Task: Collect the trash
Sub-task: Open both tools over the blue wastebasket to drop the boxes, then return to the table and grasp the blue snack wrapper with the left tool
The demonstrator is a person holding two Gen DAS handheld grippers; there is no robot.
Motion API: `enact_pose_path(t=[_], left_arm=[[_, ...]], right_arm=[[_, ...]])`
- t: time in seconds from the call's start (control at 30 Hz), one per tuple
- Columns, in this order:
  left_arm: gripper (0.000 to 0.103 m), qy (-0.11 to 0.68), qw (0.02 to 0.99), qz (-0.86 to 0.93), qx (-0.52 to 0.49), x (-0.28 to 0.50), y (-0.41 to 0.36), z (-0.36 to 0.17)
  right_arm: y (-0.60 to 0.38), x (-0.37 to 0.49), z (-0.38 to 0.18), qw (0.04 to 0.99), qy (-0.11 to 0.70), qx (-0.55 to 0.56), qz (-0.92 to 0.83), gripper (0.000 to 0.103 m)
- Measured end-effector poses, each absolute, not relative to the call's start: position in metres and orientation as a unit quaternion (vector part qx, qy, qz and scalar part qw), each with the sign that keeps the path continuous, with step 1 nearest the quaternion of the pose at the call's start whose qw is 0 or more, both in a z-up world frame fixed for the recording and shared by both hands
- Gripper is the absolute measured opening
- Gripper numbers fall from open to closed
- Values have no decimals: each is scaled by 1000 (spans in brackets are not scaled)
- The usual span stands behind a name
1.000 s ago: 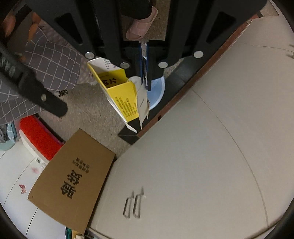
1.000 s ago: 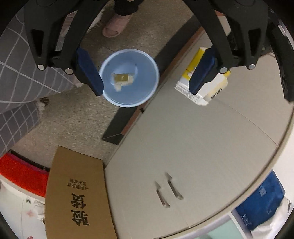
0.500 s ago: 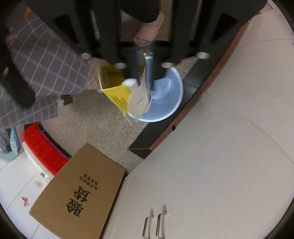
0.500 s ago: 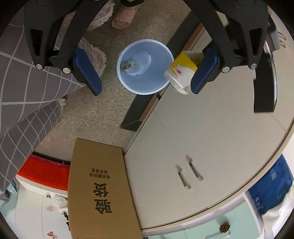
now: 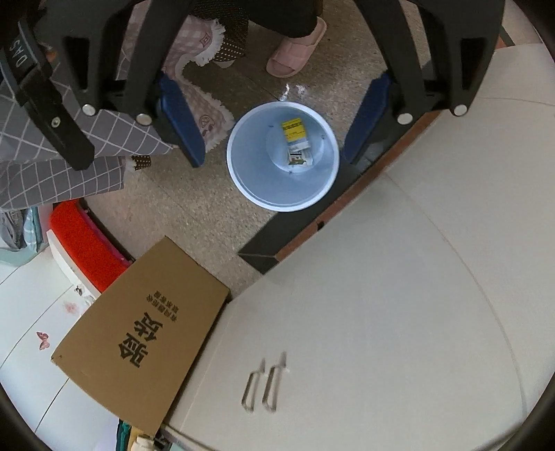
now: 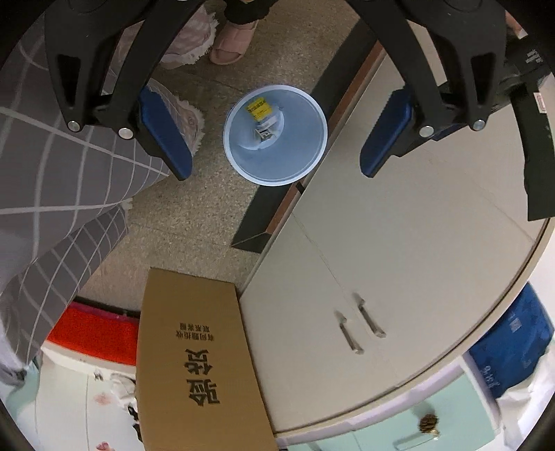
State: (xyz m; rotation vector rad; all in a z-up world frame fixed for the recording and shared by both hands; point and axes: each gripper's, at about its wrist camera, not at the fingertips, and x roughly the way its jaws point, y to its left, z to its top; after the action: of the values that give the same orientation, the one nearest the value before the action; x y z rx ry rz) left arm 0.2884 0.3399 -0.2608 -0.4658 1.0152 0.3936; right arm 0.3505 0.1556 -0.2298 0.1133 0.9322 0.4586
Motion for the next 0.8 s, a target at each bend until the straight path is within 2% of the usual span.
enact_pose_path(t=[0.2, 0.43, 0.67, 0.8], left_arm=[[81, 457, 840, 194, -219, 263, 335, -223], [81, 396, 875, 199, -195, 222, 298, -159], [84, 343, 911, 189, -130, 188, 224, -103], [86, 344, 922, 152, -93, 185, 165, -93]], right_arm=[[152, 317, -182, 885, 403, 36, 230, 95], [114, 270, -124, 906, 351, 54, 231, 95], [49, 223, -80, 932, 303, 62, 191, 96], [-11, 201, -68, 940, 296, 71, 156, 96]])
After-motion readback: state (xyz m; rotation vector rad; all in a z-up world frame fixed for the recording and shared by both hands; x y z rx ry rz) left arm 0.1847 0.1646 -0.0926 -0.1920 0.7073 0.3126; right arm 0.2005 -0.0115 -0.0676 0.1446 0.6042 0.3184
